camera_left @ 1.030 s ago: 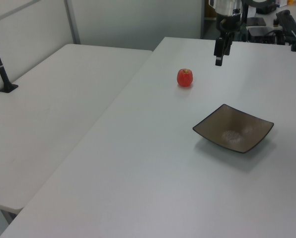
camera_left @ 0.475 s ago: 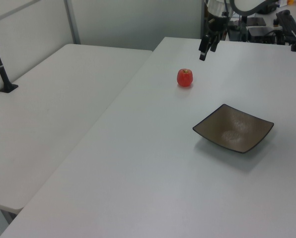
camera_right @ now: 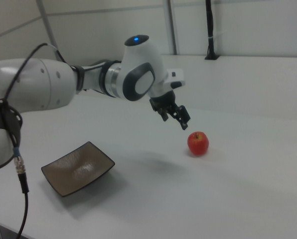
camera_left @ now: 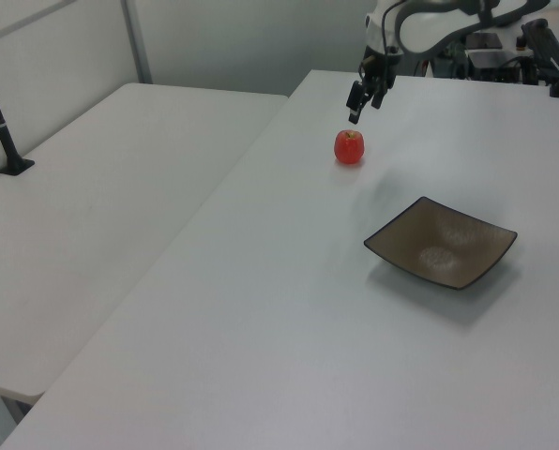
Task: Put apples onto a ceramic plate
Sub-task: 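Move the open gripper over the red apple and lower it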
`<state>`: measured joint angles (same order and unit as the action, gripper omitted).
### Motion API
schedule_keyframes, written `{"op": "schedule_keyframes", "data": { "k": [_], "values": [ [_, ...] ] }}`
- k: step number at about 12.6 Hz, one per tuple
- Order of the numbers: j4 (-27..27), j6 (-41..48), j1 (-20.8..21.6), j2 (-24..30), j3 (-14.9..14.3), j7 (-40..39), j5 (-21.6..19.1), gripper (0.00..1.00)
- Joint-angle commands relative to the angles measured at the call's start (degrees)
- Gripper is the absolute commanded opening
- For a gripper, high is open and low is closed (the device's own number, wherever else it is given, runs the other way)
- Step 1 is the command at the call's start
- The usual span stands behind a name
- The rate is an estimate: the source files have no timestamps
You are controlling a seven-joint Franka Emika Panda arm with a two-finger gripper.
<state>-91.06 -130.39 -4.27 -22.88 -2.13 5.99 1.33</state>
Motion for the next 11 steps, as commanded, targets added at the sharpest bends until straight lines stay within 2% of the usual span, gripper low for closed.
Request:
{"op": "schedule_keyframes", "data": {
  "k": [1, 4, 7, 11],
  "values": [
    [3.70, -2.93, -0.73, -4.97, -0.15, -0.45, 2.10, 1.00],
    [7.30, -4.95, -2.14, -8.48, -0.15, -1.33, 4.46, 1.00],
    [7.74, -7.51, -2.32, -11.38, -0.15, -1.33, 7.19, 1.00],
    [9.85, -7.60, -2.32, -13.24, -0.15, -1.42, 7.73, 1.00]
  ]
}}
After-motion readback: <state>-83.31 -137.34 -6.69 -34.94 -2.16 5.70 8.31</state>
